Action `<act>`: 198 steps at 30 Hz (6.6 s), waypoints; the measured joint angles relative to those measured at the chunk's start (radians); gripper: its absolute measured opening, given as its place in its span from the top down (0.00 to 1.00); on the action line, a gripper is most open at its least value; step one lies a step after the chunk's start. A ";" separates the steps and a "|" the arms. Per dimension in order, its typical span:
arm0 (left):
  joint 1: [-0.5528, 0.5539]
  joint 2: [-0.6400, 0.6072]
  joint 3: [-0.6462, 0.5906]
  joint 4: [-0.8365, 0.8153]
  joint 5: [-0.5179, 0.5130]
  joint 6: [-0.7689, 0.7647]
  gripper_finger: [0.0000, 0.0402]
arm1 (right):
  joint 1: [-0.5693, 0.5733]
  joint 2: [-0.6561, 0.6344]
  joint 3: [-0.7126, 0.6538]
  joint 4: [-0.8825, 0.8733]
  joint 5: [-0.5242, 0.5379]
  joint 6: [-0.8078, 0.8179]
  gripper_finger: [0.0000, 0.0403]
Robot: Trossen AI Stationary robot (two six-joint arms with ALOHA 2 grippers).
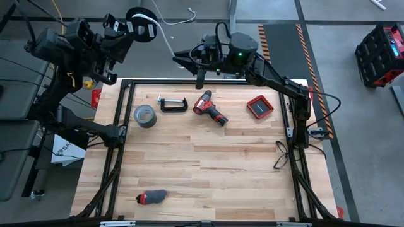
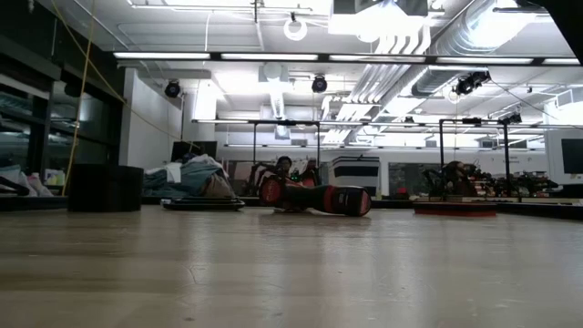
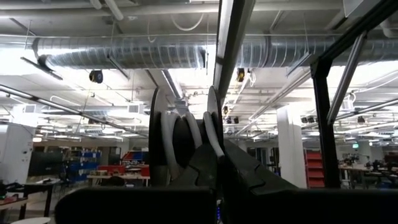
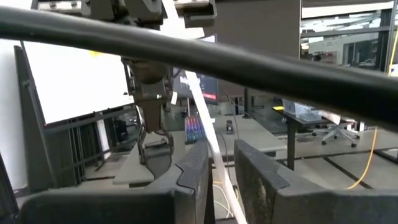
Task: Coil cords
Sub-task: Coil the white cable wire into the black spool
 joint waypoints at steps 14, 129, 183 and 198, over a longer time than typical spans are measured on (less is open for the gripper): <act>0.000 0.000 0.000 0.000 -0.004 0.000 1.00 | 0.000 0.008 0.000 -0.025 0.000 0.007 0.82; 0.037 -0.056 -0.001 -0.599 -0.001 -1.128 1.00 | 0.018 0.105 0.002 0.264 0.175 -0.592 1.00; 0.037 -0.138 -0.002 -0.704 -0.446 -0.124 1.00 | -0.051 0.082 0.005 0.012 0.103 -0.216 1.00; 0.037 -0.046 -0.002 -0.508 -0.294 -0.043 1.00 | -0.040 0.082 0.005 -0.034 0.081 -0.122 1.00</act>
